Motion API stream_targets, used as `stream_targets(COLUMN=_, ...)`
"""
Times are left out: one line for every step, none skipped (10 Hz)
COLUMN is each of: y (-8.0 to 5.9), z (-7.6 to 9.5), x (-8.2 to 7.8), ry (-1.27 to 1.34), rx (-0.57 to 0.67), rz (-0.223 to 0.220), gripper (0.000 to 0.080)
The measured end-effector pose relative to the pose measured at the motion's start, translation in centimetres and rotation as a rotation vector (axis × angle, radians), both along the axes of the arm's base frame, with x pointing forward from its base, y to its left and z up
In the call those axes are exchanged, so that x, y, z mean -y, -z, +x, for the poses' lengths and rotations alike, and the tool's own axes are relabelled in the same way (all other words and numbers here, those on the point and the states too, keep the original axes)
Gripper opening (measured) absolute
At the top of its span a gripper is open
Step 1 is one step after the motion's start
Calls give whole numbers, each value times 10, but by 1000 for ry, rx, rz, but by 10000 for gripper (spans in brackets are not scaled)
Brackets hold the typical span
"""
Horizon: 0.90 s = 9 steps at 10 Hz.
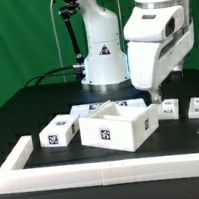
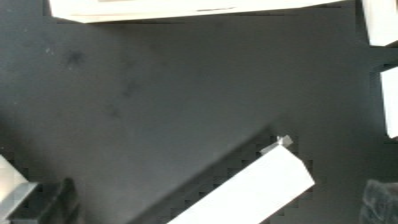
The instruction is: Assemble cabinet
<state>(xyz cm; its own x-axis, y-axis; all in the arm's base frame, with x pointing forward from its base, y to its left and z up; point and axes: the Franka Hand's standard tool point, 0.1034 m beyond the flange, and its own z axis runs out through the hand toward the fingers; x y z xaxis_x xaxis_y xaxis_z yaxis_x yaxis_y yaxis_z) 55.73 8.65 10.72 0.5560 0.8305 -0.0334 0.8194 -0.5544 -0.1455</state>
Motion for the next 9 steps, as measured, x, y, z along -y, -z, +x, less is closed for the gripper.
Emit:
stream_targets(y=1, z=-14, x=3, ry=-11, rx=44, rz=-1, gripper=798)
stream_targets(y=4, z=-28, x=8, ry=-30, rx=98, rz=1, gripper=798)
stream_targets(y=9, z=-42, x=13, ry=-32, rx=140, rz=1, gripper=798)
stream_targets(y=16, z=-55, x=19, ry=-34, rx=183, rz=1, gripper=798)
stream_targets(y=21, z=-62, x=23, ry=-30, rx=180, rz=0, gripper=798)
stream_targets(y=20, z=-60, x=22, ry=-30, rx=182, rz=1, gripper=798)
stream_targets(y=20, z=-60, x=22, ry=-30, rx=182, rz=1, gripper=798)
stream_targets(y=21, z=-60, x=22, ry=-29, rx=181, rz=1, gripper=798)
stream_targets(y=21, z=-61, x=24, ry=-26, rx=179, rz=0, gripper=798)
